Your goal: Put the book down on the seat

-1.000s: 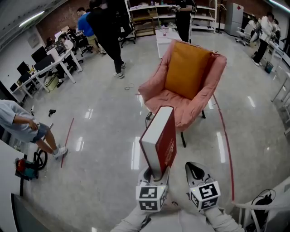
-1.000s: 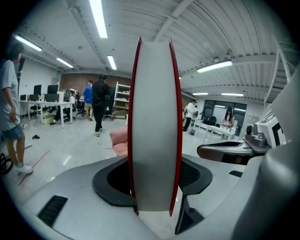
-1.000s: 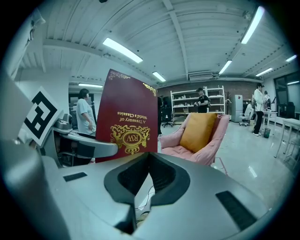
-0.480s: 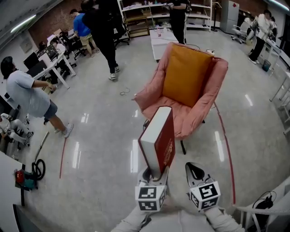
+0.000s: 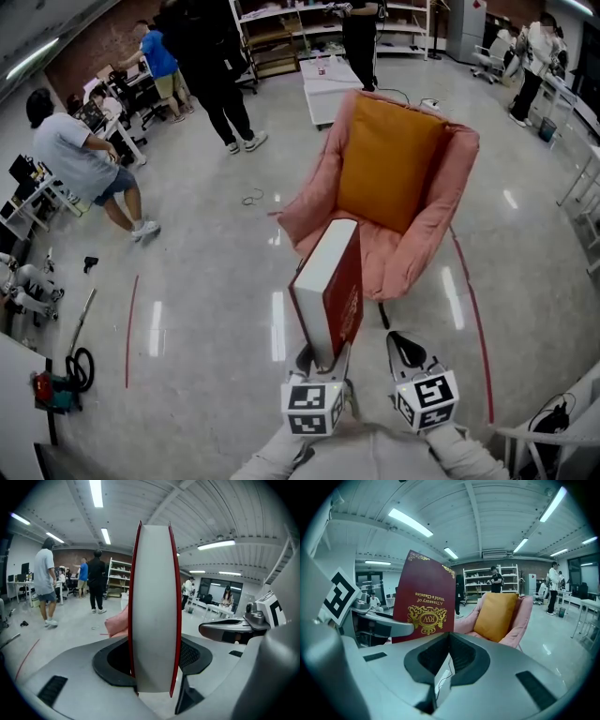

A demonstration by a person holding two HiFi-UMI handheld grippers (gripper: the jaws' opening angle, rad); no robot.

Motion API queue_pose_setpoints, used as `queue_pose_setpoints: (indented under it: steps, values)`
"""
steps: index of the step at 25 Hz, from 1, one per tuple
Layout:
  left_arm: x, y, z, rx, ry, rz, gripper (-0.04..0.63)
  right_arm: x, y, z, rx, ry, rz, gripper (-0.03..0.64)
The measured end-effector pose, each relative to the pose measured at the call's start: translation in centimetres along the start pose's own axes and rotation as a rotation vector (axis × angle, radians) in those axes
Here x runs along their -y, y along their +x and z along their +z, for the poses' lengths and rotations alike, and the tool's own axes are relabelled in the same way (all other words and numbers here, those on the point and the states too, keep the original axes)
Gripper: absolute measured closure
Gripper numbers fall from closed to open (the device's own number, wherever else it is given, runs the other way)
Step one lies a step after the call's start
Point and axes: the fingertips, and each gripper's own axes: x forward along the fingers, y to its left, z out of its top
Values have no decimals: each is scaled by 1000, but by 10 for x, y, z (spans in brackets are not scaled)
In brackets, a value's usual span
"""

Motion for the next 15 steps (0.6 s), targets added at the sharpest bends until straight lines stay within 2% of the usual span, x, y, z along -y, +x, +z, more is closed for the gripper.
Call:
queue_pose_setpoints:
  steps: [8,15]
  values:
    - [-31,40,8,-12,21,-33,347,8,49,5,-4,3,-23,612]
    - [-50,52,17,-21,20,-48,347,10,70,19,-11,-2,-42,612]
